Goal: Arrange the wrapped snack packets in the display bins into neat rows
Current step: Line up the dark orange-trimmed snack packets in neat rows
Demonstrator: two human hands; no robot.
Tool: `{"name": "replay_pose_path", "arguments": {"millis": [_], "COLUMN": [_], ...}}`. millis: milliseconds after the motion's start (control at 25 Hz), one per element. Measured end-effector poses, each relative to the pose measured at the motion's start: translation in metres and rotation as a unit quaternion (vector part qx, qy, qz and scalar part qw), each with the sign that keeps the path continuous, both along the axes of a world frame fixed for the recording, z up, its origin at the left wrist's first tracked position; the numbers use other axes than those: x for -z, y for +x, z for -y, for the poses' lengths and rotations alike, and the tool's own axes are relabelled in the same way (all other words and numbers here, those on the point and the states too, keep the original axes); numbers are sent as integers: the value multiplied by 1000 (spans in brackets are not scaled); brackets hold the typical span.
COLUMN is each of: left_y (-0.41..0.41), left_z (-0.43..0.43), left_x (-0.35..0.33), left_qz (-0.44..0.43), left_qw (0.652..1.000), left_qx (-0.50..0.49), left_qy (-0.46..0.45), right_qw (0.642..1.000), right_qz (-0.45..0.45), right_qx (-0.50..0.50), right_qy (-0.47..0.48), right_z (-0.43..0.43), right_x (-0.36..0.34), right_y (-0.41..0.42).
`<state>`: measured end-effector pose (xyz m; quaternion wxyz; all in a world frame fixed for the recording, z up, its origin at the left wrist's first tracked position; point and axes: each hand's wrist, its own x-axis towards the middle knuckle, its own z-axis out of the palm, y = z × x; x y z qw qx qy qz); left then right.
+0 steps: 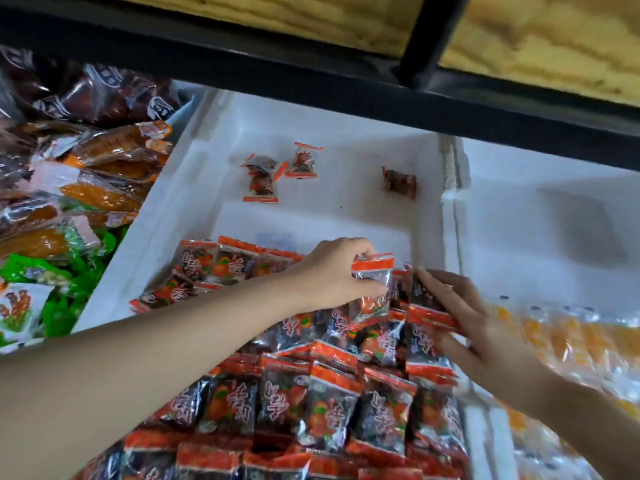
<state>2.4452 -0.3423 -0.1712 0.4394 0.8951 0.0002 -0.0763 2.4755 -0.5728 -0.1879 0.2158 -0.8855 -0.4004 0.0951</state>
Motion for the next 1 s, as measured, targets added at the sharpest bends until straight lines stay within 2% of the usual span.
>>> {"name": "replay_pose_path", "arguments": {"millis": [160,280,400,520,600,760,1000], "left_y": [-3,-5,-7,-10,-14,-20,-28], "left_z": [19,24,24,24,23,13,8], "left_x": [4,5,4,3,0,-3,6], "left_qz": [-47,-61,-62,-69,-62,-39,-31], "left_qw": [994,992,991,991,993,997,998], "left_qx": [71,78,77,82,71,38,20], "left_qy": [61,80,92,84,72,58,50], "right_qw": [997,996,999,989,980,979,972], "right_qz": [13,13,-46,-41,-55,-124,-108], "right_qx": [-41,-35,12,101,153,159,203], "right_qy": [-65,-76,4,98,112,25,-58], "right_z": [12,14,12,7,1,-12,-30], "right_x": [23,24,16,13,6,-8,-4], "right_y": [-8,-13,-18,-18,-14,-12,-1]}}
